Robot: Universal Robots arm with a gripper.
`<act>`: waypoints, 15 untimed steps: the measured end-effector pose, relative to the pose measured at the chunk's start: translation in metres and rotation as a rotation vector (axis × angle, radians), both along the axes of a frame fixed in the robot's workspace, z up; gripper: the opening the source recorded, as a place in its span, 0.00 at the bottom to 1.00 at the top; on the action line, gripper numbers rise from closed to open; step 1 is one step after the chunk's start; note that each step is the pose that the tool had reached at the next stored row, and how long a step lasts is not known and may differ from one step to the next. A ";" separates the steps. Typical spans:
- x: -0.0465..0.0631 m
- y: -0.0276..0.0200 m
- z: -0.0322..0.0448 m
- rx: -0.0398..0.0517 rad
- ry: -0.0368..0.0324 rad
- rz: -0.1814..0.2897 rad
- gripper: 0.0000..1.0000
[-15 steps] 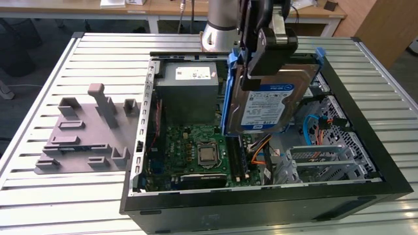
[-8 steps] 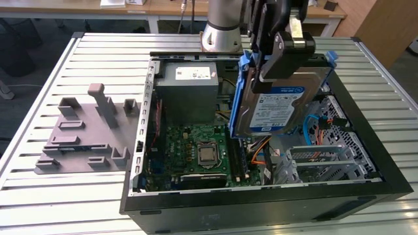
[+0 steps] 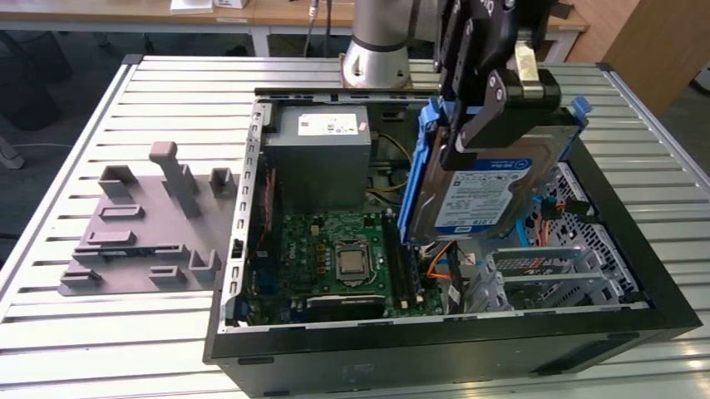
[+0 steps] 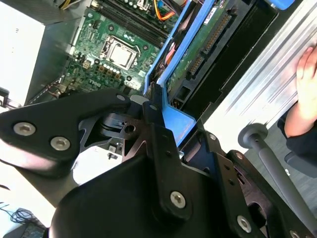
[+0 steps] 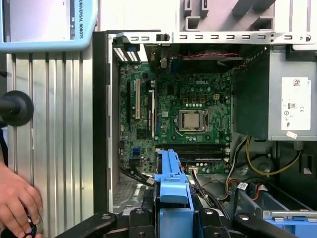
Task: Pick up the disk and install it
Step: 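Insert the disk into the insertion slot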
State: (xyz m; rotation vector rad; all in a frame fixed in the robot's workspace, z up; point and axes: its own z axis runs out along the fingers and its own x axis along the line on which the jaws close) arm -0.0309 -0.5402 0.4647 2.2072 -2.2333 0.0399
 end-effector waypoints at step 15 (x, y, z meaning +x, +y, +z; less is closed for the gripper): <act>0.019 -0.0197 -0.0034 0.0000 0.0017 0.000 0.36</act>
